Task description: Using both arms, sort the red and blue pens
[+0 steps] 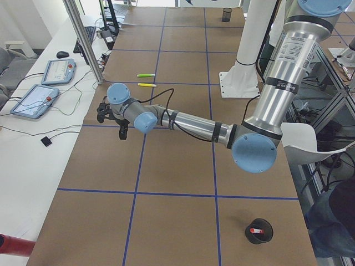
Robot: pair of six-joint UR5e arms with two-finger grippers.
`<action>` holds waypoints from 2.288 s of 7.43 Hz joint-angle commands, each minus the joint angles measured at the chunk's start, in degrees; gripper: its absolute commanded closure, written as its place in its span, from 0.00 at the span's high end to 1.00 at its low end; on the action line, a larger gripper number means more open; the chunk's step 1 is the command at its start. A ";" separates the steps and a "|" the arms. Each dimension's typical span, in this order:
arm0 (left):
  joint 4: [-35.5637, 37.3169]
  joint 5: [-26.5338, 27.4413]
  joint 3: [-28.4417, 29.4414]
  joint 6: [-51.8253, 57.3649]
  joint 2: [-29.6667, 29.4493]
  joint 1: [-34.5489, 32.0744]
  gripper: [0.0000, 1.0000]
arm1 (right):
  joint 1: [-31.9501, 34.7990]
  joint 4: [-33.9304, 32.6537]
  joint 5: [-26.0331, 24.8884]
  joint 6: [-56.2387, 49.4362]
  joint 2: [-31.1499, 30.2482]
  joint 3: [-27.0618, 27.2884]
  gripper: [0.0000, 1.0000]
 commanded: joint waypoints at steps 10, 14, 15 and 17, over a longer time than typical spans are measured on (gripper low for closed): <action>-0.02 0.00 -1.20 -0.88 0.26 -0.06 0.98 | 18.70 20.07 19.77 -8.35 -15.07 -6.15 0.00; -0.02 0.00 -1.56 -1.50 0.79 -0.06 0.98 | 21.43 19.55 16.98 -16.00 -16.92 -7.03 0.00; -0.11 0.00 -1.65 -1.84 0.79 0.02 0.98 | 21.70 19.46 14.96 -17.23 -17.36 -7.21 0.00; -0.37 0.00 -1.74 -2.46 0.79 0.11 0.98 | 22.05 19.46 12.57 -17.33 -18.33 -7.21 0.00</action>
